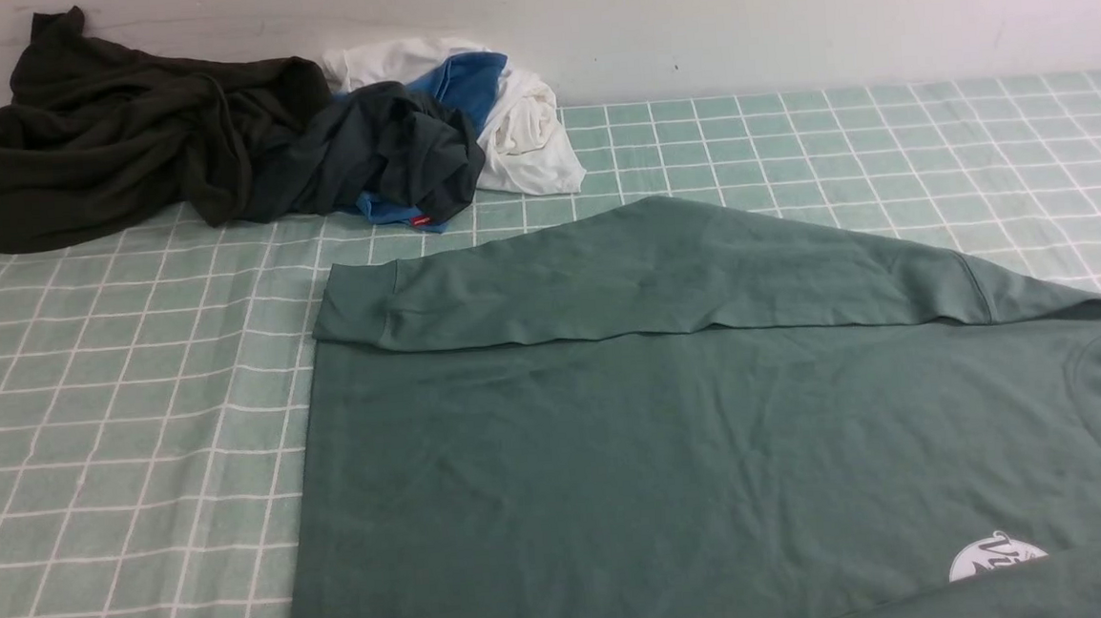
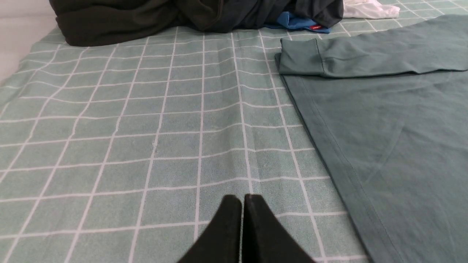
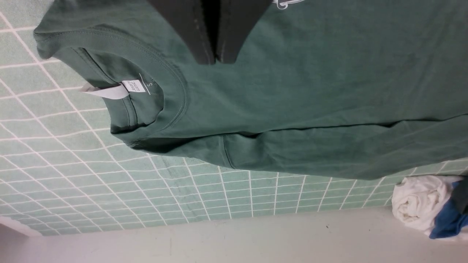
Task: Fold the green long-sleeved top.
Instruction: Use the left arm to clamp the cuff closest to it
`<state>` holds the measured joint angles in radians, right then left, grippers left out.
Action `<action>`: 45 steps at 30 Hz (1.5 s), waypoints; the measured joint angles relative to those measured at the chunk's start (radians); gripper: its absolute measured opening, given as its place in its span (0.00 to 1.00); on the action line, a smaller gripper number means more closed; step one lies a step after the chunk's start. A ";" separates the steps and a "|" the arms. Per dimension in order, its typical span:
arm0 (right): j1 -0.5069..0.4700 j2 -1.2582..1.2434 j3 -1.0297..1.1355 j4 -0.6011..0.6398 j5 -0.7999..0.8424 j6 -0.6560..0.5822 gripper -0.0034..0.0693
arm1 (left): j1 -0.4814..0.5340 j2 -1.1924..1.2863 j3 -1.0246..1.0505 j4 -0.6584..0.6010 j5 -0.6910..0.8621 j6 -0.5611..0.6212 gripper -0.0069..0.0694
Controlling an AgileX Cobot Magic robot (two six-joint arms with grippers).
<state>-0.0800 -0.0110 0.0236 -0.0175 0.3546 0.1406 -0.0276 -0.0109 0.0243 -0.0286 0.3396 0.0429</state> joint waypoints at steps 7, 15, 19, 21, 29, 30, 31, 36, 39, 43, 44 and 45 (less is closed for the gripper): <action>0.000 0.000 0.000 0.046 0.002 -0.002 0.03 | 0.000 0.000 0.000 0.000 0.000 0.000 0.09; 0.000 0.000 0.000 0.092 0.002 -0.002 0.03 | 0.000 0.000 0.000 0.000 0.000 0.000 0.09; 0.000 0.000 0.000 0.092 0.002 -0.002 0.03 | 0.000 0.000 0.000 0.000 0.000 0.000 0.09; 0.000 0.000 0.000 0.092 0.003 -0.002 0.03 | 0.000 0.000 0.000 0.000 0.000 0.000 0.09; 0.000 0.000 0.000 0.092 0.003 -0.002 0.03 | 0.000 0.000 0.000 0.000 0.000 0.000 0.09; 0.000 0.000 0.000 0.092 0.003 -0.002 0.03 | 0.000 0.000 0.000 0.000 0.000 0.000 0.09; 0.000 0.000 0.000 0.092 0.003 -0.002 0.03 | 0.000 0.000 0.000 0.000 0.000 0.000 0.09; 0.000 0.000 0.000 0.092 0.003 -0.002 0.03 | 0.000 0.000 0.000 0.002 0.000 0.000 0.09; 0.000 0.000 0.000 0.092 0.003 -0.002 0.03 | 0.000 0.000 0.000 0.001 0.000 -0.004 0.09; 0.000 0.000 0.000 0.092 0.003 -0.002 0.03 | 0.000 0.000 0.000 -0.032 0.000 -0.021 0.09; 0.000 0.000 0.000 0.092 0.003 -0.002 0.03 | 0.000 0.000 0.000 -0.052 0.000 -0.030 0.09; 0.000 0.000 0.000 0.092 0.003 -0.002 0.03 | 0.000 0.000 0.000 -0.078 0.000 -0.043 0.09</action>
<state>-0.0800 -0.0110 0.0236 0.0741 0.3575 0.1386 -0.0276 -0.0109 0.0243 -0.1071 0.3396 0.0000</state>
